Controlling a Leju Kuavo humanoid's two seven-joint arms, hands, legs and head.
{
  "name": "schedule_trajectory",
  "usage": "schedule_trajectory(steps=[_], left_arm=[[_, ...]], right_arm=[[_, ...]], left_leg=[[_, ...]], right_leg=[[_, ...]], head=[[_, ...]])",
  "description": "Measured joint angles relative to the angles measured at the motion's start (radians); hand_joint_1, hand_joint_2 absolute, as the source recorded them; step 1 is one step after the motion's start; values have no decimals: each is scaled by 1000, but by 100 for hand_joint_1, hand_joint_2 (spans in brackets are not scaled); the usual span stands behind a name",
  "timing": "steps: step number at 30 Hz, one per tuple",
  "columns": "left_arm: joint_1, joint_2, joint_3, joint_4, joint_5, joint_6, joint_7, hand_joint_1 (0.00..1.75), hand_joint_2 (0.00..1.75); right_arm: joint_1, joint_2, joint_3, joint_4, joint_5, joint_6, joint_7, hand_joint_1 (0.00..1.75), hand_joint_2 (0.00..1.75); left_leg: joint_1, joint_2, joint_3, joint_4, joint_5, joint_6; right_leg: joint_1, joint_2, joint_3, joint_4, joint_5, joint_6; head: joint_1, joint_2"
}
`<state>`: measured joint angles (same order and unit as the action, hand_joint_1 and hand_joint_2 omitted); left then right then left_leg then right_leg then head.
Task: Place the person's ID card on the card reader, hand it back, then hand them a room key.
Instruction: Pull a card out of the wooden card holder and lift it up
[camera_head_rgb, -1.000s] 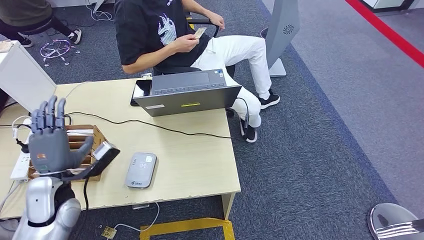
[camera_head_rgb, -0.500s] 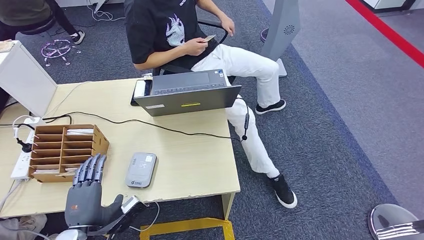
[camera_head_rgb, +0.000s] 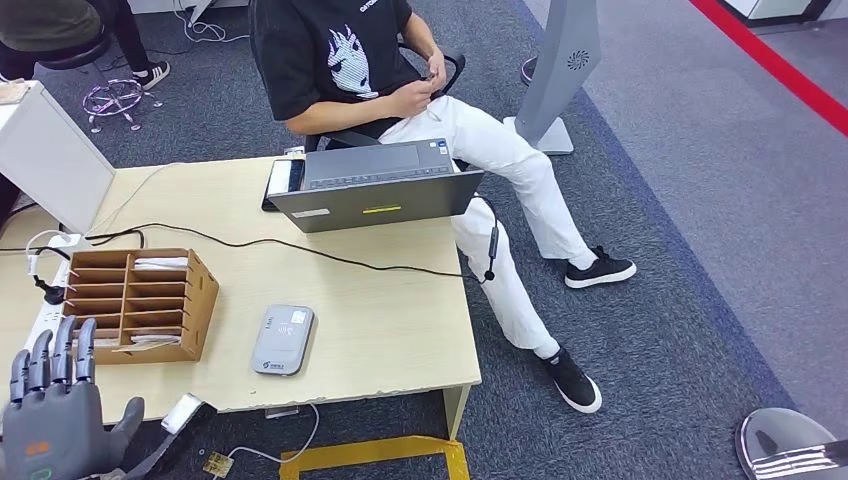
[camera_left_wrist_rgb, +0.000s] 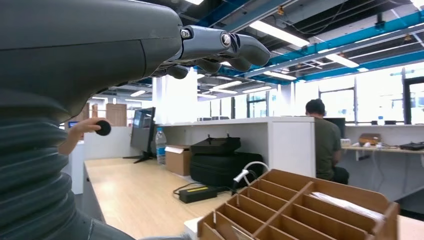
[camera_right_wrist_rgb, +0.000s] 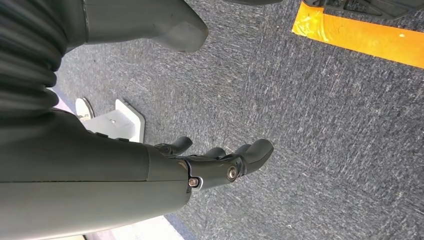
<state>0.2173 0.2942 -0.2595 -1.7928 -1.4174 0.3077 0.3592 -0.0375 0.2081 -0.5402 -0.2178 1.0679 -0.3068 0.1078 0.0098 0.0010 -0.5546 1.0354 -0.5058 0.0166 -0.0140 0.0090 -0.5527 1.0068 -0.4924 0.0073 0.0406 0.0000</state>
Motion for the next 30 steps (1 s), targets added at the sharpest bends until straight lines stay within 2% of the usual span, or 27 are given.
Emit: schedule_trajectory(steps=[8, 16, 30], left_arm=[[28, 21, 115, -48, 7, -56, 21, 0, 175], [29, 26, 169, -33, 61, -90, 12, 0, 175], [-26, 23, 216, 82, 131, 51, -122, 0, 175]], right_arm=[[0, 0, -17, 0, 9, 2, -3, 0, 175], [-3, 0, -22, 0, 17, 5, -5, 0, 175], [-16, 0, -23, 0, 39, 25, -12, 0, 175]], left_leg=[[0, 0, 0, 0, 0, 0], [0, 0, 0, 0, 0, 0], [0, 0, 0, 0, 0, 0]], right_leg=[[0, 0, 0, 0, 0, 0], [0, 0, 0, 0, 0, 0], [0, -1, 0, 0, 0, 0]], head=[[0, 0], [0, 0], [0, 0]])
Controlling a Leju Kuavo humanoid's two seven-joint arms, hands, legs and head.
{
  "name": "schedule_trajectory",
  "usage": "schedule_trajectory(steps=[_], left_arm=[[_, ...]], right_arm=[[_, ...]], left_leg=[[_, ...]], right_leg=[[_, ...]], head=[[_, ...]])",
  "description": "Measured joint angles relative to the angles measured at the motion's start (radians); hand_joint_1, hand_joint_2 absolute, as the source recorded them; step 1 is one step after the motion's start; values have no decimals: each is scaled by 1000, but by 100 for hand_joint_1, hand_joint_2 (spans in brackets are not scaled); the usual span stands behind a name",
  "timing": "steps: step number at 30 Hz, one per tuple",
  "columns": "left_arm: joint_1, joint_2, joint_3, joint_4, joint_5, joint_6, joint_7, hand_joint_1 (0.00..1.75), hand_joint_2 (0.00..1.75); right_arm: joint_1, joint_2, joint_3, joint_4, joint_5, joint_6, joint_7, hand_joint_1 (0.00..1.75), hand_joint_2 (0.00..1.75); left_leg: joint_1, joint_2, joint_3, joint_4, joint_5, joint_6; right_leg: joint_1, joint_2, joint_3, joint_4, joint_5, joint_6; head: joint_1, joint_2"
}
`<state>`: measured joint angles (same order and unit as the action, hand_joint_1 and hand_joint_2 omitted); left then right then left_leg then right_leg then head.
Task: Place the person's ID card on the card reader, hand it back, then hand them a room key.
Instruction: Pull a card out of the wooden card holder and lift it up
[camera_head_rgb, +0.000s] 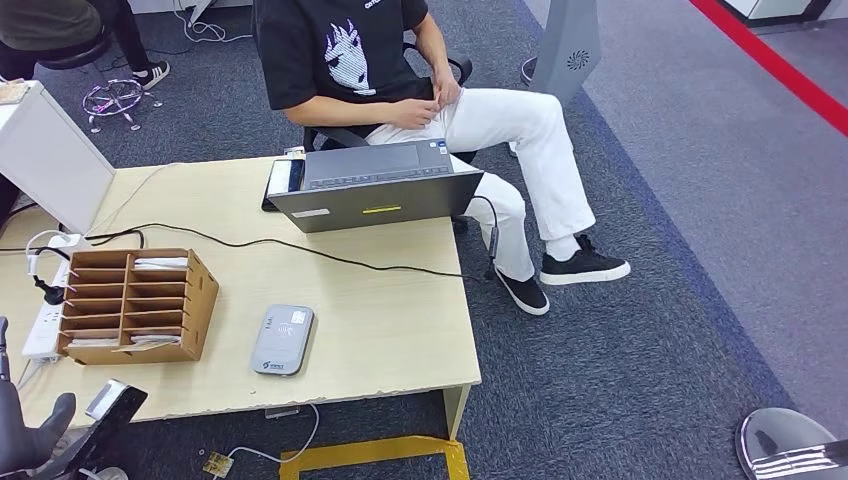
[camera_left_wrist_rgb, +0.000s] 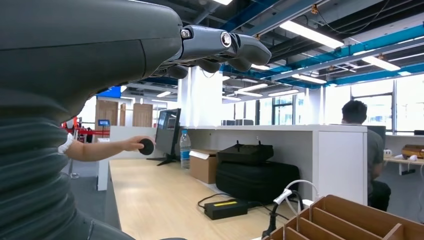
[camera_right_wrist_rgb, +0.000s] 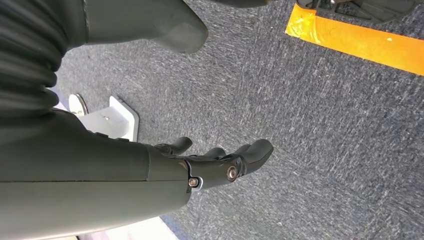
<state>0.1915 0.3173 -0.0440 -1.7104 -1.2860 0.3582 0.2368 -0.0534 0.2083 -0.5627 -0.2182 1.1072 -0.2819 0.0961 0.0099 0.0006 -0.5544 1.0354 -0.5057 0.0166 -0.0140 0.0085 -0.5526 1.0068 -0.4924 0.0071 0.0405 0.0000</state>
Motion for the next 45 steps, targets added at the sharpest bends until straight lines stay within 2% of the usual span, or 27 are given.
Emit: schedule_trajectory(steps=[9, 19, 30, 45], left_arm=[[-46, -21, 23, 106, 30, 55, -66, 0, 175], [-60, -32, 23, 139, 29, 55, -72, 0, 175], [-99, -63, 21, 220, 4, 54, -88, 0, 175], [-181, -104, -59, 318, -25, 48, -93, 0, 175]], right_arm=[[-10, 0, 0, 0, 15, 9, 0, 0, 175], [-12, 0, 1, 0, 17, 9, 1, 0, 175], [-16, 0, 7, 0, 31, 9, 6, 0, 175], [-26, 0, 26, 0, 44, 0, 13, 0, 175]], left_leg=[[0, 0, 0, 0, 0, 0], [0, 0, 0, 0, 0, 0], [0, 0, 0, 0, 0, 0], [0, 0, 0, 0, 0, 0]], right_leg=[[0, 0, 0, 0, 0, 0], [0, 0, 0, 0, 0, 0], [0, 0, 0, 0, 0, 0], [0, 0, 0, 0, 1, 0]], head=[[0, 0], [0, 0], [0, 0], [0, 0]])
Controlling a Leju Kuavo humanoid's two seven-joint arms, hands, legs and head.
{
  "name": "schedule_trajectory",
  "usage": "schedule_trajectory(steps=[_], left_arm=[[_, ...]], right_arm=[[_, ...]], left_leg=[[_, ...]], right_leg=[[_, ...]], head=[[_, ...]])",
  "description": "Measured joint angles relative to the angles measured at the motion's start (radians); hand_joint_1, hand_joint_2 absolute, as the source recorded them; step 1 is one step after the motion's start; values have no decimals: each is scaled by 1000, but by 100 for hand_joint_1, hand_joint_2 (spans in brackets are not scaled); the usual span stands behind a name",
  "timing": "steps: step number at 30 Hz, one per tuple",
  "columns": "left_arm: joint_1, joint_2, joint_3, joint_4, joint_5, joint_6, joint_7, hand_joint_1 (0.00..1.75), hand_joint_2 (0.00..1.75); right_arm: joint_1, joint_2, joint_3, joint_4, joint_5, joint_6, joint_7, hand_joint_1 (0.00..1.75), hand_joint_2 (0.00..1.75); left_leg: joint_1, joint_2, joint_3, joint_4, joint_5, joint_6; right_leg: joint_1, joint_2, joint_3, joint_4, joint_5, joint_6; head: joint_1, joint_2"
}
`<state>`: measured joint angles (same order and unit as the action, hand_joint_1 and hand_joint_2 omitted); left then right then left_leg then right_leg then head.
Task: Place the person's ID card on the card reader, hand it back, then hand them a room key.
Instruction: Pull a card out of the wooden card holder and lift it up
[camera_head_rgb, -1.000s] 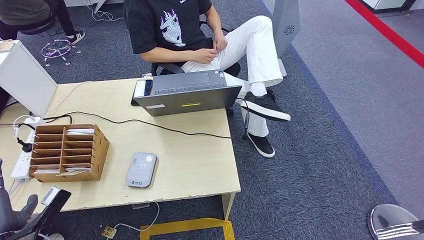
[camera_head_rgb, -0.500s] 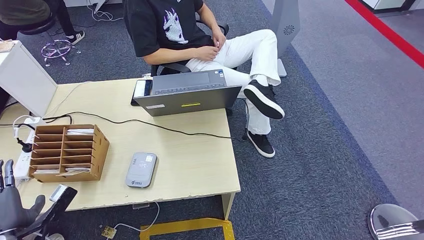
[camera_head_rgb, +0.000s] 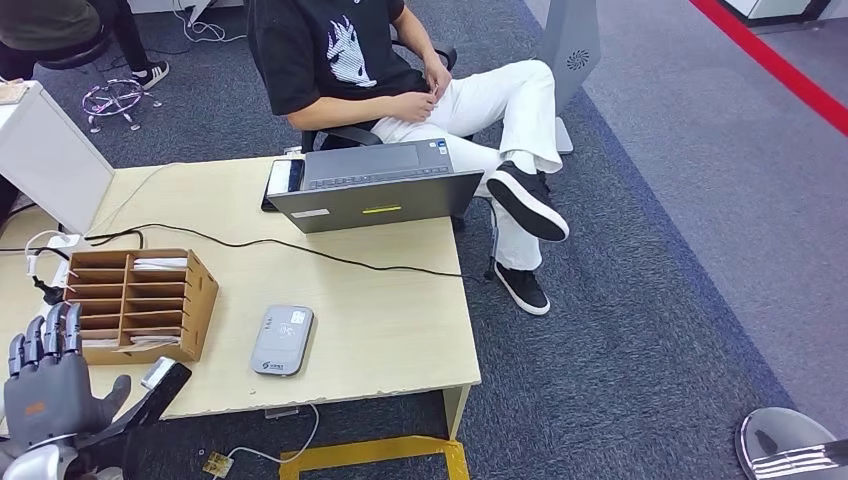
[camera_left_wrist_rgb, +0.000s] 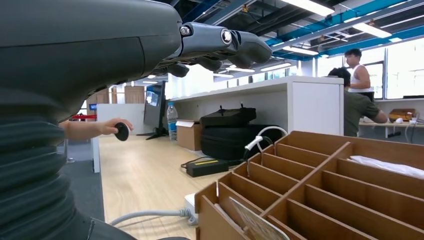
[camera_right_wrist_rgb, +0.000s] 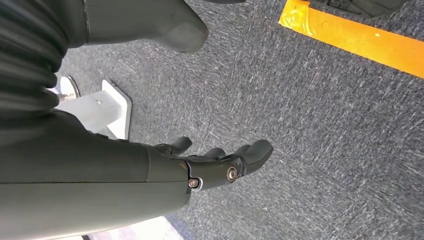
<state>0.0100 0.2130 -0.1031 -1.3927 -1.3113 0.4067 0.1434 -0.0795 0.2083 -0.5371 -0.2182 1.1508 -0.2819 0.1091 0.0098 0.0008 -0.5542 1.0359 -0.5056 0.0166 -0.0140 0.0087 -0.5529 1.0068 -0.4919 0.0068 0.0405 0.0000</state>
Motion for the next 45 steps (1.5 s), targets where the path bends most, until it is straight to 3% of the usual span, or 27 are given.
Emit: schedule_trajectory(steps=[34, 45], left_arm=[[-23, -17, -24, 115, 9, 3, 11, 0, 175], [-88, -18, -24, 182, 18, 11, 1, 0, 175]], right_arm=[[-1, 0, 4, 0, -5, 9, -1, 0, 175], [-3, 0, 21, 0, 16, -2, 3, 0, 175]], left_leg=[[0, 0, 0, 0, 0, 0], [0, 0, 0, 0, 1, 0]], right_leg=[[0, 0, 0, 0, 0, 0], [0, 0, 0, 0, 0, 0]], head=[[0, 0], [0, 0]])
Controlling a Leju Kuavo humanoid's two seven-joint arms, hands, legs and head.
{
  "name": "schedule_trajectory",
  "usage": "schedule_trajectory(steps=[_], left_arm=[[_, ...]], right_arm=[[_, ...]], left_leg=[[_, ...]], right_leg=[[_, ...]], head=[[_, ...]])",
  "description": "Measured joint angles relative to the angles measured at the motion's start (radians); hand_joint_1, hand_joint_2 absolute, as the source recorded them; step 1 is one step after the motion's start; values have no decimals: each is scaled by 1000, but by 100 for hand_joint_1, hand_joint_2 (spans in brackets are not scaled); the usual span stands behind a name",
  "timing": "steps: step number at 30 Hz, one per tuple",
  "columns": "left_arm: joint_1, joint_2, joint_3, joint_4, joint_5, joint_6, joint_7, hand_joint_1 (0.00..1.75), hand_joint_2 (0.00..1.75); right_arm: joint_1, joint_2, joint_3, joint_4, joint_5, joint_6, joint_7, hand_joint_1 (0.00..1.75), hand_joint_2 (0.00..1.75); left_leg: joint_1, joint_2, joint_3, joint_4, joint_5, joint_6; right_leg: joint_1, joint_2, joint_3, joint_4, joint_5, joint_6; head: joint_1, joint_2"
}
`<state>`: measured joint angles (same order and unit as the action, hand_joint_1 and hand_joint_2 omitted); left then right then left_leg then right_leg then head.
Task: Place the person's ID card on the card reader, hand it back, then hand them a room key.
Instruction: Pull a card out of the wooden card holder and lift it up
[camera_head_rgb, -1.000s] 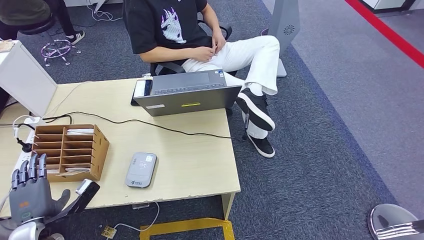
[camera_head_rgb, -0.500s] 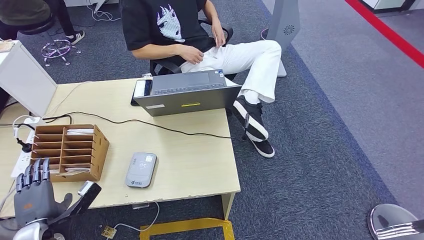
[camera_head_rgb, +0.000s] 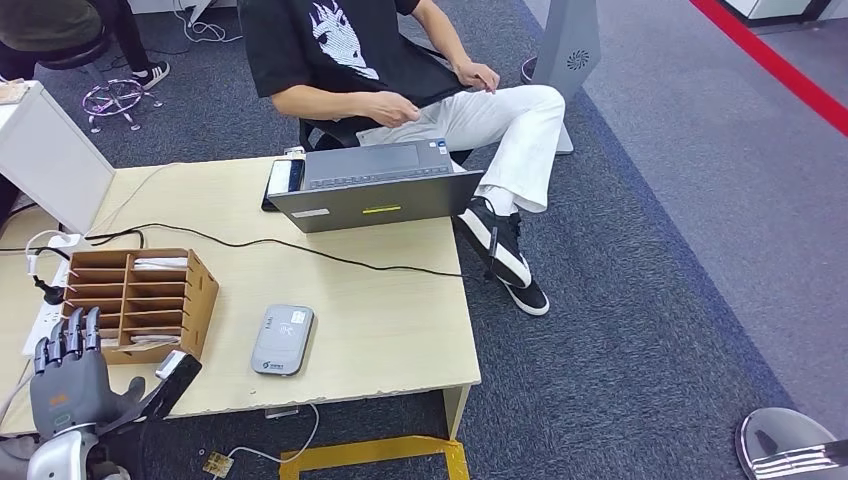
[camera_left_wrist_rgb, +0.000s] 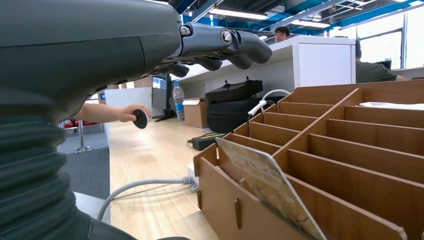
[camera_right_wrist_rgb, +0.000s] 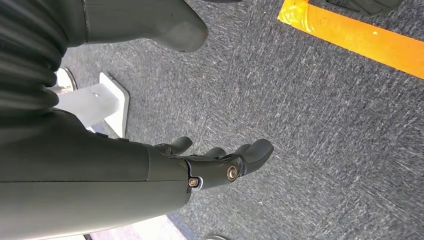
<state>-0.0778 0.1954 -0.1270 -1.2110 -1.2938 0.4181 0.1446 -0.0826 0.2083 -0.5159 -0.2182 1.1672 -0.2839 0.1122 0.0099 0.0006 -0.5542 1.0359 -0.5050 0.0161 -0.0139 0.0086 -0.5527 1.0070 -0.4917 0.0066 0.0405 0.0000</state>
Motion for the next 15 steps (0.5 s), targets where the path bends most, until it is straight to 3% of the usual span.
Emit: schedule_trajectory(steps=[15], left_arm=[[-55, -19, 0, 101, 10, 32, -17, 0, 175]], right_arm=[[-4, 0, 15, 0, 6, -1, 9, 0, 175]], left_leg=[[0, 0, 0, 0, 0, 0]], right_leg=[[0, 0, 0, 0, 0, 0]], head=[[0, 0]])
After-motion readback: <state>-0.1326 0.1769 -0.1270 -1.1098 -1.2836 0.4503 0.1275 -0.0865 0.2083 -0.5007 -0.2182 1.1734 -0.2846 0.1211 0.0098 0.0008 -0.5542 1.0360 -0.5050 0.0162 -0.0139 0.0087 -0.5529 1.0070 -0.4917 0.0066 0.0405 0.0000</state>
